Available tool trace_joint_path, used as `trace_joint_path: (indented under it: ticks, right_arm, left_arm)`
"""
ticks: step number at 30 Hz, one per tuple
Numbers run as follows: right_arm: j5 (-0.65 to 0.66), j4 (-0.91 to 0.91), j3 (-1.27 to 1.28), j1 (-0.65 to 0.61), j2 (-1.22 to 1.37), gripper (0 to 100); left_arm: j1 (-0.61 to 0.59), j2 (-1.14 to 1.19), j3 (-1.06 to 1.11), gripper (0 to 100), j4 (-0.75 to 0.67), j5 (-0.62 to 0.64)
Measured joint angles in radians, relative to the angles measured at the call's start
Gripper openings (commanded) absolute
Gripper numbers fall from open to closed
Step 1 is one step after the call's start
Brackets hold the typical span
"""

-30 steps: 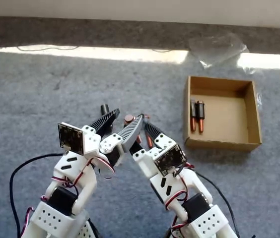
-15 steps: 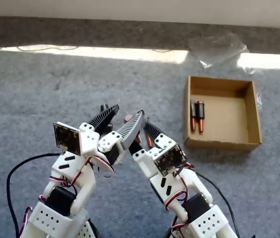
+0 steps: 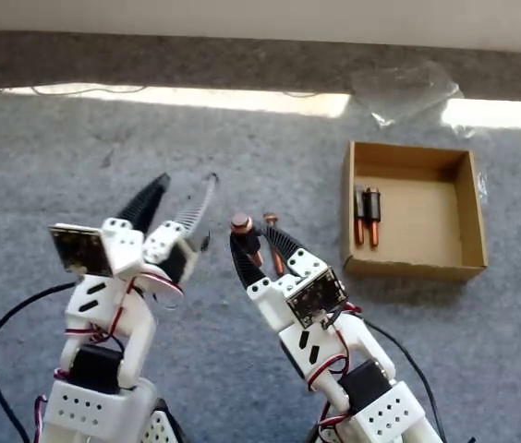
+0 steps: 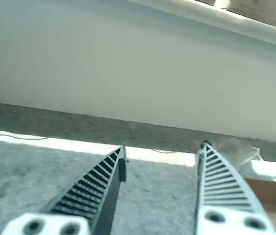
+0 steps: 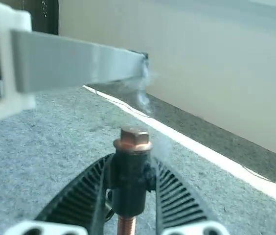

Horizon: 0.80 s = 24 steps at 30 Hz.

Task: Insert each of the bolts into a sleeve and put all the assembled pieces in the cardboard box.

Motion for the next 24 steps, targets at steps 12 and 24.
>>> trace_joint_path:
  ticks: [12, 24]
  right_arm:
    - [0.0, 0.0, 0.0, 0.0, 0.0, 0.5]
    - [0.0, 0.253, 0.0, 0.074, 0.0, 0.5]
  left_arm:
    - [-0.226, 0.0, 0.0, 2, 0.003, 0.0]
    - [-0.239, 0.0, 0.089, 2, 0.008, -0.08]
